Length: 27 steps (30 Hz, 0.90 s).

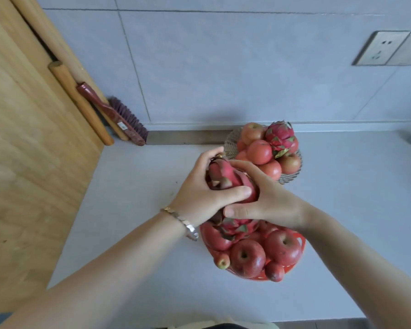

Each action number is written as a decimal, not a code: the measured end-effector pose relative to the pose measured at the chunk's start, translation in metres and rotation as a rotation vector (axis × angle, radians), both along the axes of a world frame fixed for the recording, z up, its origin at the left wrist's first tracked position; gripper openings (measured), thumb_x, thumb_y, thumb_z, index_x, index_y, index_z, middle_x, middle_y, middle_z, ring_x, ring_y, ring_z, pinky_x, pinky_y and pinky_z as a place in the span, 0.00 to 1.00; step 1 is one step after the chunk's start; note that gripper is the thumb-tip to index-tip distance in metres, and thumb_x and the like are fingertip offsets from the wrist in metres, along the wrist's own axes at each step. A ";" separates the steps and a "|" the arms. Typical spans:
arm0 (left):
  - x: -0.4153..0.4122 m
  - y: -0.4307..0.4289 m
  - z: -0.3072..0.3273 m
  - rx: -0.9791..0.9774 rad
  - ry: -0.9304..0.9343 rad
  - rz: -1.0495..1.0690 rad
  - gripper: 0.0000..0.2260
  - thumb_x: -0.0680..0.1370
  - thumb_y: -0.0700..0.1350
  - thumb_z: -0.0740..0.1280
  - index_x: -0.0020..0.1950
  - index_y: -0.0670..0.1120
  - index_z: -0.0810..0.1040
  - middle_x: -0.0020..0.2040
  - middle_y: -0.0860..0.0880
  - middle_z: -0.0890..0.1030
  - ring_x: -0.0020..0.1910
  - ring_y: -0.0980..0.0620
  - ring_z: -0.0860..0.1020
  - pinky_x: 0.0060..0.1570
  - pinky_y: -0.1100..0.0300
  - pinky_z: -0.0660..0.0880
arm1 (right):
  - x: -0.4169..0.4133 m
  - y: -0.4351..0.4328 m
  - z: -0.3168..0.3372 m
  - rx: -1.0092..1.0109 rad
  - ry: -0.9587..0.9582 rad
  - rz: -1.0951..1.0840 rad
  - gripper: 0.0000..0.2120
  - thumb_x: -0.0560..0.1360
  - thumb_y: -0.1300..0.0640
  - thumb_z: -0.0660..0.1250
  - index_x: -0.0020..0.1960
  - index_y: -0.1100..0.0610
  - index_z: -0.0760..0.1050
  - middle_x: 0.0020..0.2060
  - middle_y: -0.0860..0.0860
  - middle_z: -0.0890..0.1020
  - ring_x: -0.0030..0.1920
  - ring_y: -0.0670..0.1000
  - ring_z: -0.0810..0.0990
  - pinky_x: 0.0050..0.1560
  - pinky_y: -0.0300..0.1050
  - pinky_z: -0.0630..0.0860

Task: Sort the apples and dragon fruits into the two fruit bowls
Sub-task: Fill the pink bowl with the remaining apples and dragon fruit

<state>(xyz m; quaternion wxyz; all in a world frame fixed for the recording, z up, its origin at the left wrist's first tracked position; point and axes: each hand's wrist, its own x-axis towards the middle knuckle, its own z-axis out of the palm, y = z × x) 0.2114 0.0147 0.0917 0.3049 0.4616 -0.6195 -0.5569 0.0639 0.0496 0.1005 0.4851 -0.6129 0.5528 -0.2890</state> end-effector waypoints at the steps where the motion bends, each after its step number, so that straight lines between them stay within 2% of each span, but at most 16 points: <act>1: -0.009 -0.001 -0.004 0.021 0.004 -0.036 0.42 0.52 0.58 0.74 0.64 0.60 0.65 0.56 0.55 0.77 0.56 0.56 0.78 0.61 0.59 0.73 | -0.008 0.002 -0.002 -0.004 0.047 -0.029 0.35 0.55 0.45 0.76 0.57 0.33 0.64 0.53 0.36 0.77 0.53 0.33 0.77 0.54 0.33 0.75; 3: -0.023 -0.001 -0.014 0.091 -0.023 -0.128 0.46 0.53 0.60 0.73 0.69 0.59 0.60 0.63 0.53 0.74 0.59 0.56 0.76 0.65 0.57 0.71 | -0.022 0.005 -0.015 -0.016 0.124 -0.116 0.33 0.54 0.43 0.75 0.54 0.29 0.64 0.52 0.36 0.77 0.54 0.38 0.77 0.57 0.40 0.75; 4: -0.027 -0.001 -0.017 0.125 -0.037 -0.164 0.48 0.54 0.60 0.73 0.71 0.59 0.57 0.65 0.53 0.72 0.59 0.59 0.76 0.64 0.60 0.71 | -0.027 0.006 -0.023 -0.044 0.159 -0.168 0.33 0.55 0.44 0.76 0.55 0.30 0.64 0.52 0.37 0.77 0.54 0.39 0.77 0.57 0.41 0.74; 6: -0.027 -0.004 -0.023 0.148 -0.089 -0.183 0.44 0.62 0.57 0.74 0.73 0.57 0.53 0.64 0.53 0.69 0.53 0.66 0.75 0.55 0.73 0.72 | -0.035 0.005 -0.044 -0.120 0.265 -0.279 0.36 0.57 0.47 0.77 0.61 0.39 0.66 0.54 0.42 0.77 0.54 0.44 0.77 0.56 0.42 0.73; 7: -0.025 -0.006 -0.028 0.158 -0.126 -0.161 0.41 0.66 0.56 0.73 0.73 0.56 0.53 0.63 0.52 0.68 0.52 0.66 0.75 0.53 0.75 0.70 | -0.037 0.004 -0.055 -0.138 0.334 -0.320 0.38 0.58 0.48 0.76 0.65 0.43 0.65 0.57 0.46 0.75 0.55 0.47 0.76 0.56 0.41 0.72; 9: -0.015 -0.008 -0.039 0.194 -0.214 -0.088 0.37 0.69 0.55 0.71 0.73 0.53 0.56 0.62 0.50 0.71 0.58 0.57 0.74 0.61 0.64 0.68 | -0.038 0.004 -0.072 -0.155 0.463 -0.335 0.42 0.57 0.46 0.75 0.69 0.46 0.62 0.60 0.50 0.71 0.58 0.51 0.74 0.56 0.42 0.71; 12: -0.001 -0.011 -0.055 0.292 -0.337 0.049 0.37 0.62 0.56 0.68 0.70 0.51 0.62 0.61 0.45 0.75 0.57 0.47 0.76 0.65 0.50 0.70 | -0.037 0.004 -0.094 -0.156 0.635 -0.214 0.44 0.58 0.43 0.73 0.71 0.44 0.59 0.64 0.51 0.68 0.63 0.53 0.71 0.56 0.44 0.72; 14: 0.007 -0.012 -0.062 0.334 -0.376 0.094 0.37 0.60 0.54 0.65 0.69 0.50 0.62 0.62 0.44 0.73 0.57 0.45 0.76 0.64 0.49 0.70 | -0.033 0.005 -0.106 -0.147 0.776 -0.123 0.44 0.59 0.43 0.72 0.71 0.43 0.57 0.63 0.52 0.68 0.60 0.56 0.73 0.52 0.43 0.69; 16: 0.013 -0.011 -0.065 0.351 -0.411 0.110 0.36 0.62 0.54 0.67 0.69 0.51 0.62 0.64 0.44 0.71 0.57 0.45 0.76 0.64 0.52 0.70 | -0.029 0.006 -0.114 -0.144 0.848 -0.076 0.44 0.60 0.42 0.70 0.71 0.43 0.55 0.61 0.52 0.69 0.57 0.58 0.74 0.54 0.45 0.70; 19: 0.018 -0.012 -0.075 0.351 -0.460 0.097 0.29 0.71 0.49 0.68 0.69 0.50 0.61 0.66 0.44 0.70 0.57 0.48 0.73 0.56 0.59 0.66 | -0.032 0.004 -0.117 -0.130 0.878 -0.094 0.44 0.61 0.40 0.69 0.72 0.43 0.54 0.62 0.53 0.69 0.60 0.58 0.72 0.58 0.48 0.69; 20: 0.018 -0.013 -0.079 0.357 -0.476 0.088 0.29 0.71 0.50 0.68 0.70 0.50 0.61 0.67 0.44 0.69 0.58 0.48 0.72 0.56 0.59 0.65 | -0.033 0.002 -0.117 -0.106 0.902 -0.075 0.45 0.62 0.38 0.69 0.73 0.43 0.52 0.63 0.53 0.68 0.63 0.58 0.70 0.61 0.49 0.67; 22: 0.017 -0.015 -0.090 0.372 -0.519 0.072 0.33 0.67 0.53 0.66 0.70 0.49 0.62 0.68 0.43 0.68 0.63 0.46 0.71 0.59 0.57 0.65 | -0.036 0.000 -0.113 -0.055 0.925 -0.008 0.47 0.62 0.35 0.69 0.74 0.44 0.49 0.67 0.53 0.65 0.69 0.57 0.61 0.67 0.53 0.61; 23: 0.016 -0.015 -0.094 0.378 -0.542 0.061 0.32 0.68 0.53 0.66 0.70 0.48 0.61 0.68 0.43 0.68 0.65 0.45 0.70 0.61 0.56 0.66 | -0.037 -0.001 -0.108 -0.027 0.897 0.022 0.47 0.63 0.34 0.69 0.74 0.44 0.49 0.68 0.52 0.64 0.71 0.57 0.58 0.69 0.55 0.58; 25: 0.014 -0.015 -0.108 0.413 -0.575 0.044 0.28 0.74 0.49 0.64 0.71 0.44 0.61 0.68 0.42 0.69 0.65 0.43 0.70 0.64 0.54 0.67 | -0.045 0.000 -0.097 -0.001 0.763 -0.006 0.43 0.65 0.34 0.68 0.73 0.46 0.55 0.70 0.51 0.64 0.72 0.55 0.56 0.71 0.54 0.55; 27: 0.012 -0.014 -0.121 0.474 -0.578 0.039 0.25 0.74 0.48 0.61 0.70 0.43 0.63 0.64 0.41 0.73 0.60 0.42 0.75 0.61 0.50 0.73 | -0.060 0.005 -0.090 -0.070 0.621 -0.151 0.34 0.68 0.38 0.68 0.69 0.49 0.65 0.68 0.52 0.68 0.70 0.54 0.61 0.70 0.51 0.58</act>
